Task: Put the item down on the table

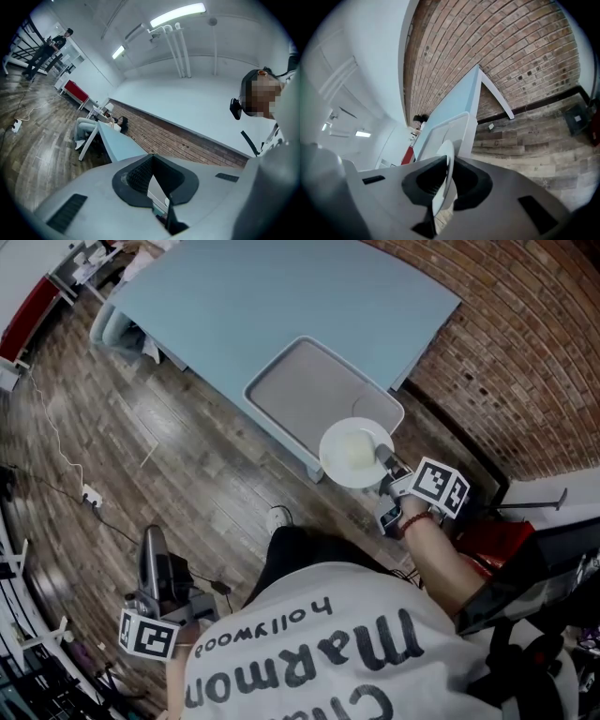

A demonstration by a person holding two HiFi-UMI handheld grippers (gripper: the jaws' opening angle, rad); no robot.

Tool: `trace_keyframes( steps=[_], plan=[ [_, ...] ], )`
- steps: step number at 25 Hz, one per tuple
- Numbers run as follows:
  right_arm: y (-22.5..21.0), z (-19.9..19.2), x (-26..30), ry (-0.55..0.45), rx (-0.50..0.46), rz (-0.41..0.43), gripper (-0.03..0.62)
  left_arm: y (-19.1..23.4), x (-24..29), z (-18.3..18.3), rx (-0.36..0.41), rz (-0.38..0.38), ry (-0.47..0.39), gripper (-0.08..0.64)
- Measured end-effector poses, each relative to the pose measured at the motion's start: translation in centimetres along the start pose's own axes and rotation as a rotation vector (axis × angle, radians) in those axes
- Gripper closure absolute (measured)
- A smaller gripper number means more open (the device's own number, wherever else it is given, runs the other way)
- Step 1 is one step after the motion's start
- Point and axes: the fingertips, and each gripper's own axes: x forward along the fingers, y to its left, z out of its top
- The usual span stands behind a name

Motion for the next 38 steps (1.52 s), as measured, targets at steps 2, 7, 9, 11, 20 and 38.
trace_keyframes(
  steps=[2,7,9,11,20,38],
  plan=[
    [0.1,0.1,0.1,0.001,-0.025,-0.008,0.562,0.0,0.1,-0.1,-0.003,0.0,-0.002,0.554],
    [0.4,0.1,0.2,-0.002,-0.073,-0.014,0.561,0.3,-0.1,-0.2,-0.01,0.007,-0.004,0.554],
    [0.5,0.1,0.2,-0.007,-0.104,-0.019,0.56,0.3,-0.1,-0.2,-0.013,0.008,-0.005,0.554],
    [0.6,0.3,0.3,-0.012,-0.139,-0.03,0.557,0.3,0.0,-0.5,-0.019,0.004,-0.004,0.554],
    [2.3,1.8,0.7,-0.045,-0.421,-0.066,0.544,0.6,0.1,-0.2,-0.025,0.002,-0.014,0.554],
    [0.4,1.2,1.7,0.0,-0.752,-0.246,0.49,0.6,-0.2,-0.5,-0.036,0.008,-0.023,0.554]
  ],
)
